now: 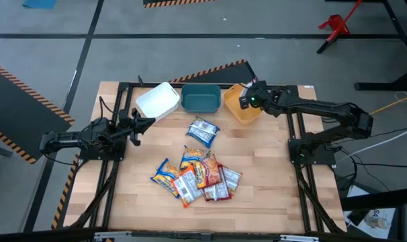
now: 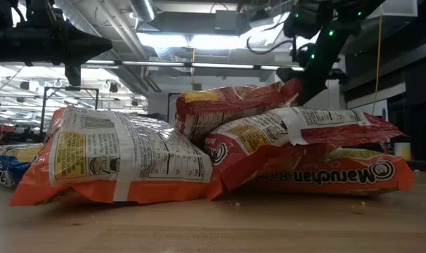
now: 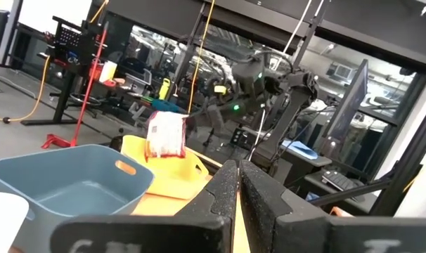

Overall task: Sort Maruchan noodles
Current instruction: Put the top red noodle pack into the yellow bin

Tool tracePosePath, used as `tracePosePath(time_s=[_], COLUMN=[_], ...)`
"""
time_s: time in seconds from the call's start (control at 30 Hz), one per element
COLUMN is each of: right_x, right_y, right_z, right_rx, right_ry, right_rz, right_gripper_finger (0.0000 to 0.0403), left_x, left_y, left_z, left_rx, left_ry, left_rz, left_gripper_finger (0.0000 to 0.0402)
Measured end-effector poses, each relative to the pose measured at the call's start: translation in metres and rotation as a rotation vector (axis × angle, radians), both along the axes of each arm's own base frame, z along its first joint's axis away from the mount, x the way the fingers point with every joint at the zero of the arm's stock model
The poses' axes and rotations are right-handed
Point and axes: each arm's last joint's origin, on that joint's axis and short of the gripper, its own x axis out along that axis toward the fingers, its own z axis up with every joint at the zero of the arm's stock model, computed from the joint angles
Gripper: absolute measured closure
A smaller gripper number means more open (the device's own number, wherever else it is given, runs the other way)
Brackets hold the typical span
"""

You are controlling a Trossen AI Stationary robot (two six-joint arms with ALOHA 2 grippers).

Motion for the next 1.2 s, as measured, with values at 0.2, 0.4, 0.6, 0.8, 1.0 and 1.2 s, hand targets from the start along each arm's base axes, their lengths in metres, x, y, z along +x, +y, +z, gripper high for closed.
tracePosePath(time_s=[0.2,0.4,0.6,0.8,1.0,1.2], right_x=[0.007,0.014,0.015,0.016,0.012,0.012], right_y=[-0.004,-0.008,-0.003,0.006,0.016,0.024], right_z=[-0.017,-0.025,-0.027,-0.028,-0.032,-0.032], right_rx=[-0.01,-0.012,0.001,0.002,0.01,-0.035], right_ry=[0.004,0.005,0.032,0.078,0.174,0.276], right_rz=[-0.079,-0.085,-0.044,-0.016,0.003,0.049], right_gripper_finger=[0.0403,0.0403,0.0403,0.0403,0.0403,0.0403], left_x=[0.0,0.0,0.0,0.0,0.0,0.0], left_y=[0.0,0.0,0.001,0.001,0.001,0.001], left_z=[0.0,0.0,0.0,-0.001,-0.001,-0.001], left_rx=[0.0,-0.003,-0.005,-0.006,-0.006,-0.006], left_ry=[0.001,0.0,0.001,0.015,0.014,0.014], left_rz=[0.002,0.014,0.021,0.02,0.02,0.02], left_gripper_finger=[0.039,0.039,0.039,0.039,0.039,0.039])
